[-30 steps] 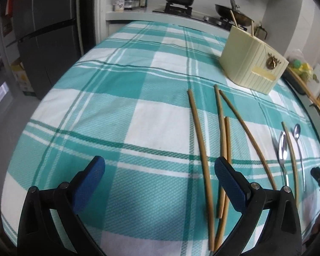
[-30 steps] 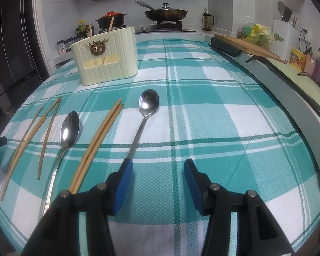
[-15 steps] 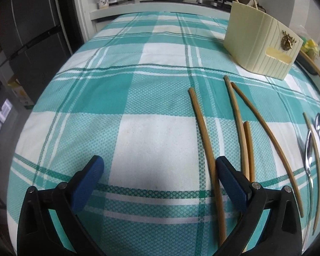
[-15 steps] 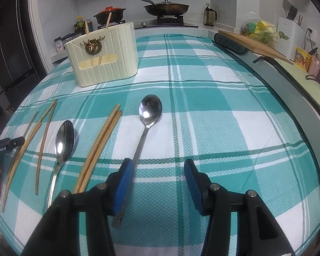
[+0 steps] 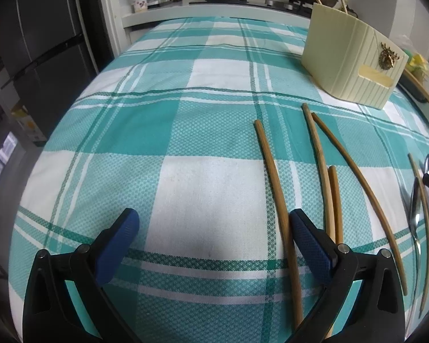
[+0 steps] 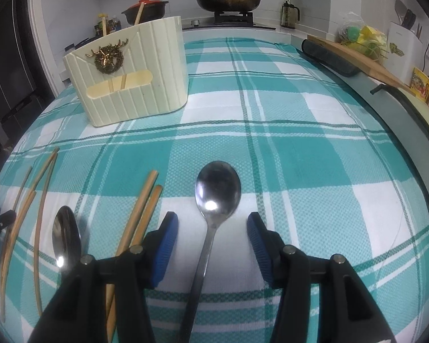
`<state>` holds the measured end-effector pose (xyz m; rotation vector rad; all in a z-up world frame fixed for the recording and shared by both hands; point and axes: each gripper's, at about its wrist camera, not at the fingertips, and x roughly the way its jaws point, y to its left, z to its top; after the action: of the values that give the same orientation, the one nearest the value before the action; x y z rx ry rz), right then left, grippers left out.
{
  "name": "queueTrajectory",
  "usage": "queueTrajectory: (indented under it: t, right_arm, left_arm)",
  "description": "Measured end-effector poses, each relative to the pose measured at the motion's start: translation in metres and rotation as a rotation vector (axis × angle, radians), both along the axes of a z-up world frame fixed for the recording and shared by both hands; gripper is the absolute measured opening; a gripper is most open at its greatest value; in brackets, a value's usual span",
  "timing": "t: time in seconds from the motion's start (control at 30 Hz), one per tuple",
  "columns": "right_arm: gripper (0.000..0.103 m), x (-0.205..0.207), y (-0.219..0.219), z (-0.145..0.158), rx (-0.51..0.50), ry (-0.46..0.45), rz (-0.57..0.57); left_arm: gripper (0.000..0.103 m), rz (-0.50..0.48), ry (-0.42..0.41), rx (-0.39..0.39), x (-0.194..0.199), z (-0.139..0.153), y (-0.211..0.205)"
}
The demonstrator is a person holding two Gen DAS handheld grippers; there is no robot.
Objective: Organize utensils
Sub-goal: 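Move the right tool to a steel spoon and grasp its handle while the left tool hovers over chopsticks, then lift the spoon with the right tool while the left tool grasps a wooden chopstick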
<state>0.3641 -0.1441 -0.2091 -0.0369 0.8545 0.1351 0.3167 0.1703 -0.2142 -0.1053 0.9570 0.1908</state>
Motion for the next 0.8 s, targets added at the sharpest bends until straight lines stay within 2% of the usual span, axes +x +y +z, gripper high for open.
queueTrajectory:
  t: [0.1,0.67,0.77,0.8]
  right_arm:
    - [0.053,0.008,0.007,-0.001,-0.044,-0.006,0.009]
    - [0.052,0.015,0.008,-0.002,-0.054,-0.009,0.012]
    - [0.051,0.015,0.008,-0.002,-0.053,-0.010,0.008]
    - [0.051,0.015,0.008,-0.001,-0.054,-0.010,0.007]
  left_arm:
    - [0.103,-0.008,0.000,0.000,0.009,0.000,0.002]
    - [0.103,-0.037,-0.002,0.003,0.034,-0.001,0.002]
    - [0.097,-0.047,-0.010,0.002,0.039,0.001,-0.001]
    - [0.091,-0.050,-0.016,0.004,0.041,0.002,-0.003]
